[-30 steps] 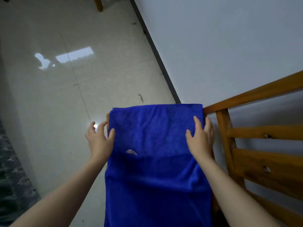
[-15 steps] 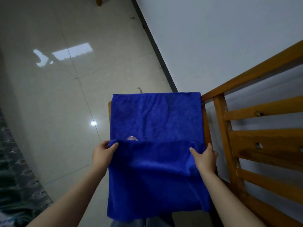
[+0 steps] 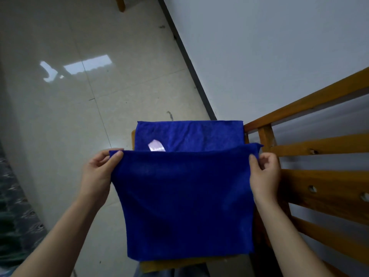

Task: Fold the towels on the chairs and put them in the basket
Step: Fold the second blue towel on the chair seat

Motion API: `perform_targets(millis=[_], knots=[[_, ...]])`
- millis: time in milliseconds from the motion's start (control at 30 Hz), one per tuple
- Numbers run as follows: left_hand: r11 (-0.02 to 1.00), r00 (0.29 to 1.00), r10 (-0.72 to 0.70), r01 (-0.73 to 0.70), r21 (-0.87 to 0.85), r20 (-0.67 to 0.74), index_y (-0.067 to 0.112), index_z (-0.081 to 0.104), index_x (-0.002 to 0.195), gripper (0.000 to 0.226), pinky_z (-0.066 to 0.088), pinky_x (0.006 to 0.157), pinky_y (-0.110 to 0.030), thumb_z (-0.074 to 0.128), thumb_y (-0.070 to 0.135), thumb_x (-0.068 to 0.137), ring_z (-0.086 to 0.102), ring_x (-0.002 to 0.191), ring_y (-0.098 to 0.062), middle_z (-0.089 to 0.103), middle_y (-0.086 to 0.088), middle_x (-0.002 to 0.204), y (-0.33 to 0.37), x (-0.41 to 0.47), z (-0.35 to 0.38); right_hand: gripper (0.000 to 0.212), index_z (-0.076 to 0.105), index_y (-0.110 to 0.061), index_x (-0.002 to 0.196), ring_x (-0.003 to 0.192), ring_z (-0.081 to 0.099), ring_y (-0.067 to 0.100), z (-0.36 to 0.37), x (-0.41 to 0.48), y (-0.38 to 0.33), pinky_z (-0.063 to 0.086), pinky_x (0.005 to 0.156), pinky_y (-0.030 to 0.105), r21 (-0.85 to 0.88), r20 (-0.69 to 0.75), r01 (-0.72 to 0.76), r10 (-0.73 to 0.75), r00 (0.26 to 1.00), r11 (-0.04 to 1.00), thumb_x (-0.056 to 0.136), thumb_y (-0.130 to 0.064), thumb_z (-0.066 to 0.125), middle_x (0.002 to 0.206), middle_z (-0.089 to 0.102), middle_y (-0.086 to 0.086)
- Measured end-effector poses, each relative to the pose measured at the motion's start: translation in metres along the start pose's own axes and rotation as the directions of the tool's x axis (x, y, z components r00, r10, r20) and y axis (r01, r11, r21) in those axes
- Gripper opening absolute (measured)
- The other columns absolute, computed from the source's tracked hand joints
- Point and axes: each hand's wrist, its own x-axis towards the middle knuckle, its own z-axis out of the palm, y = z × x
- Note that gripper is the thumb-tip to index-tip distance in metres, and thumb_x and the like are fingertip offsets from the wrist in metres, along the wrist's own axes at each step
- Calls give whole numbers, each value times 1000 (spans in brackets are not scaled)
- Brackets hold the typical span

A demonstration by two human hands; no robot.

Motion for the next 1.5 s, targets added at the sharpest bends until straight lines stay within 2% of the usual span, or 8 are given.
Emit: perform_targets(millis=[167, 433, 533, 633, 733, 1067, 1233, 1500], knots=[[997, 997, 74, -74, 11, -23, 18, 63, 81, 16, 50, 54, -12, 55, 9, 91, 60, 55, 0, 68, 11, 60, 20, 42, 28, 9, 45, -19, 90, 69, 47, -1, 34, 34, -18, 36, 59, 14, -9, -95, 67, -67, 993, 998, 93, -23, 53, 78, 48, -14], [998, 995, 37, -31, 63, -94, 15, 67, 91, 7, 48, 50, -12, 60, 17, 90, 59, 53, 4, 68, 12, 65, 0, 100, 57, 17, 53, -7, 105, 86, 50, 13, 67, 69, -2, 37, 63, 16, -204, -140, 126, -157, 978, 971, 93, -18, 53, 105, 57, 9], [995, 991, 0, 14, 103, -130, 17, 63, 115, 24, 50, 70, -16, 52, 23, 95, 61, 81, -2, 67, 1, 104, -13, 113, 64, 30, 52, -9, 120, 104, 53, 23, 79, 78, 3, 46, 80, 30, -379, -94, 103, -149, 984, 920, 94, -22, 52, 120, 53, 12], [918, 996, -48, 73, 390, -73, 28, 32, 143, 51, 37, 106, -38, 46, 38, 95, 42, 127, -19, 41, -1, 144, -33, 119, 60, 51, 32, -15, 141, 128, 37, 30, 85, 76, 12, 39, 102, 46, -539, 32, 27, -11, 999, 842, 96, -32, 47, 143, 33, 16], [803, 993, -98, 121, 583, -71, 27, 8, 149, 75, 24, 112, -53, 52, 45, 90, 20, 141, -30, 19, -3, 155, -59, 99, 46, 57, 17, -22, 148, 139, 21, 31, 75, 49, 33, 28, 110, 48, -570, 149, 52, 41, 988, 820, 97, -36, 40, 154, 16, 13], [734, 912, -370, 404, 545, -179, 16, 16, 148, 72, 33, 107, -53, 56, 32, 90, 32, 135, -35, 25, -15, 152, -134, -43, -17, 58, 26, -15, 145, 133, 33, 32, -2, -54, 101, 38, 103, 48, -548, 56, -212, 288, 956, 809, 94, -31, 50, 147, 31, 14], [717, 865, -474, 489, 497, -167, 4, 37, 137, 56, 47, 87, -42, 60, 23, 89, 51, 115, -33, 48, -19, 135, -151, -84, -30, 68, 26, -11, 144, 127, 41, 36, -21, -92, 121, 43, 92, 47, -583, 38, -371, 481, 876, 723, 90, -41, 55, 143, 36, 17], [717, 809, -544, 586, 378, -224, -1, 52, 118, 33, 46, 73, -38, 61, 8, 88, 58, 77, -24, 61, -16, 97, -160, -98, -42, 35, 51, -3, 121, 71, 56, 19, -32, -111, 137, 43, 55, 25, -214, 124, -645, 675, 727, 734, 89, -13, 59, 91, 60, 11]])
